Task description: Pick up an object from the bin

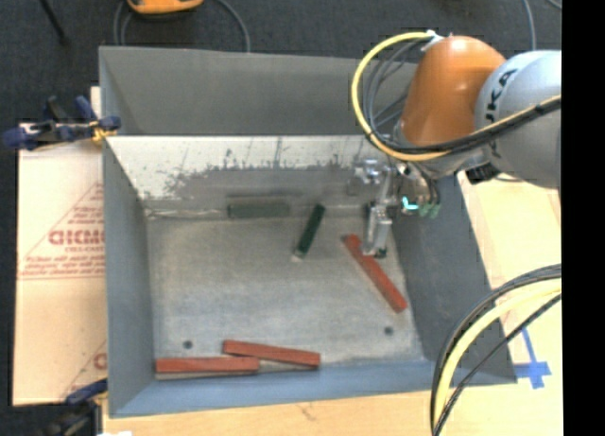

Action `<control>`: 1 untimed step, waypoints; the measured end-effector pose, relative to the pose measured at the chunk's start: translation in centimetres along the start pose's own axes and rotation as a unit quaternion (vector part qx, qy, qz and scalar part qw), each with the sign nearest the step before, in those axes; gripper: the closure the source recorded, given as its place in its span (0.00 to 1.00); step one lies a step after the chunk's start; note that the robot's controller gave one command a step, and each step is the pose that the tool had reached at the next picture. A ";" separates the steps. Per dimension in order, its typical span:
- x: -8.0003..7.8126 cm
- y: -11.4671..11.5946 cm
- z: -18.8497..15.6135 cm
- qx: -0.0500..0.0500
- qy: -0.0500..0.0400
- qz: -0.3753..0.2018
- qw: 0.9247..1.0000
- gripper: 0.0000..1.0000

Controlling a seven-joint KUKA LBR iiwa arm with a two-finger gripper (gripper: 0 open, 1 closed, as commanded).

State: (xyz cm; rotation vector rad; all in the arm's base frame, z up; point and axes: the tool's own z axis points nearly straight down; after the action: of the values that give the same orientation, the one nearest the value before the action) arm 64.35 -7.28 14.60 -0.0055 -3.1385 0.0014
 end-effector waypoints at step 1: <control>-0.2 0.0 -0.5 0.000 -0.004 -0.001 1.000 0.00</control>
Offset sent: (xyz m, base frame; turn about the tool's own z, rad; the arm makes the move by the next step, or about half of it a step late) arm -0.0094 0.0654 -0.0126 -0.3223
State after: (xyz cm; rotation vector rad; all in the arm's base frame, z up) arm 64.56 -7.28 15.08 -0.0037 -3.1468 0.0027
